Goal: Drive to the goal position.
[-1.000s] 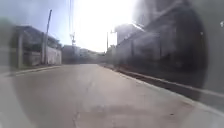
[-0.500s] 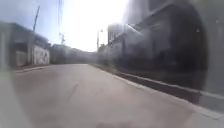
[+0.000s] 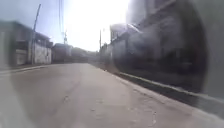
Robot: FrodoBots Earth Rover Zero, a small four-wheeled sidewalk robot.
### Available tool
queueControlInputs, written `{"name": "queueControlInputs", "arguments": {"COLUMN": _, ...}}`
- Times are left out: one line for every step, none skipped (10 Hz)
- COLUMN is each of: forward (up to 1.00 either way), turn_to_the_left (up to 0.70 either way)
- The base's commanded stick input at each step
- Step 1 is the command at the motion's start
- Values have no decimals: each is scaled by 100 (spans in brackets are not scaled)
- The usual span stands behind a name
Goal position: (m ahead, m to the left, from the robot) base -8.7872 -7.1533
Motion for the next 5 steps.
{"name": "queueControlInputs", "arguments": {"forward": 100, "turn_to_the_left": 0}}
{"name": "queueControlInputs", "arguments": {"forward": 100, "turn_to_the_left": 0}}
{"name": "queueControlInputs", "arguments": {"forward": 100, "turn_to_the_left": 0}}
{"name": "queueControlInputs", "arguments": {"forward": 100, "turn_to_the_left": 0}}
{"name": "queueControlInputs", "arguments": {"forward": 100, "turn_to_the_left": 0}}
